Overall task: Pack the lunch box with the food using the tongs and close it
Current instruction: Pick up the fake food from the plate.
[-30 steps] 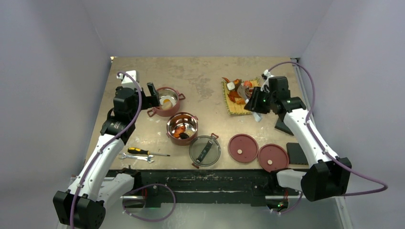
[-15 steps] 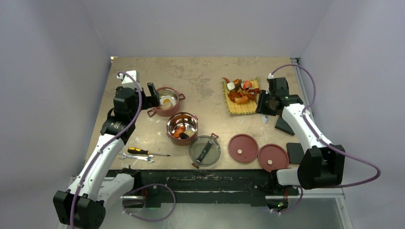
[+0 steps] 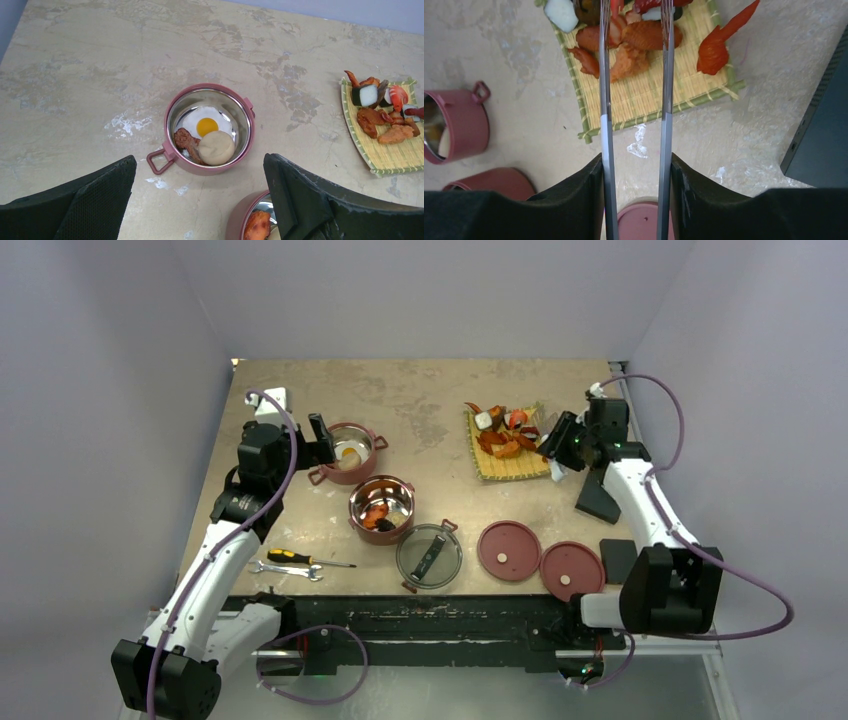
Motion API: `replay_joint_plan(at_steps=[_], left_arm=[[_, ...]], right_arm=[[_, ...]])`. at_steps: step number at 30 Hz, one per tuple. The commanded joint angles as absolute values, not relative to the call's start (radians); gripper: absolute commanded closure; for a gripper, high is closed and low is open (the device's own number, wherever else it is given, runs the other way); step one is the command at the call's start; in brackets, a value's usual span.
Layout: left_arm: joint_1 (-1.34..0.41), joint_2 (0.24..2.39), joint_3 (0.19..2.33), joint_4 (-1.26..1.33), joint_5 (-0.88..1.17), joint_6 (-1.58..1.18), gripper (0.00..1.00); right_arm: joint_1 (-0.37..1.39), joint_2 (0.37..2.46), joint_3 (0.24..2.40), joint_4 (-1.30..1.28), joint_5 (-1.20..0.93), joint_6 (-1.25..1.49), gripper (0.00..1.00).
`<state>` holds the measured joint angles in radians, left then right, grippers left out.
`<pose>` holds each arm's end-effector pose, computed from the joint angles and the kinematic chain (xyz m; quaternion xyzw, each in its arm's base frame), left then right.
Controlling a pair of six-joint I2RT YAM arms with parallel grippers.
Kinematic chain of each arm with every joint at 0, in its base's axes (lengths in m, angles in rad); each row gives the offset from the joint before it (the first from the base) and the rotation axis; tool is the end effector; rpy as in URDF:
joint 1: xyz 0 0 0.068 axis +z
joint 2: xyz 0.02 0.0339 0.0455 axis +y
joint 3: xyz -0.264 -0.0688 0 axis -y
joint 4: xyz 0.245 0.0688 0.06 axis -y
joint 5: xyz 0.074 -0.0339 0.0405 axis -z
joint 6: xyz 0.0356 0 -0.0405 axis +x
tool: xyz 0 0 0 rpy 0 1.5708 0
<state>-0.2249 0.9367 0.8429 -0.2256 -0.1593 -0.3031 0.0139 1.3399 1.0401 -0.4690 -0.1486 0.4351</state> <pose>0.2126 -0.0428 0.3287 -0.0781 0.8055 -0.0901 0.5804 0.2898 0.0093 0.2795 0.1636 0.9039 0.1533 0.3643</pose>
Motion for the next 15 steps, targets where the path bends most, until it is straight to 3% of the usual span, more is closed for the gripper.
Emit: replay_joint_plan(at_steps=[1,15], left_arm=[[-0.228,0.924,0.851,-0.200,-0.144,-0.304,0.01],[-0.229,0.924,0.852,-0.202,-0.149,-0.302,0.01]], right_arm=[[-0.087,1.350,1.022,-0.338,-0.306,0.470,0.53],[-0.205,1.451,0.940,-0.208,-0.481,0.492,0.52]])
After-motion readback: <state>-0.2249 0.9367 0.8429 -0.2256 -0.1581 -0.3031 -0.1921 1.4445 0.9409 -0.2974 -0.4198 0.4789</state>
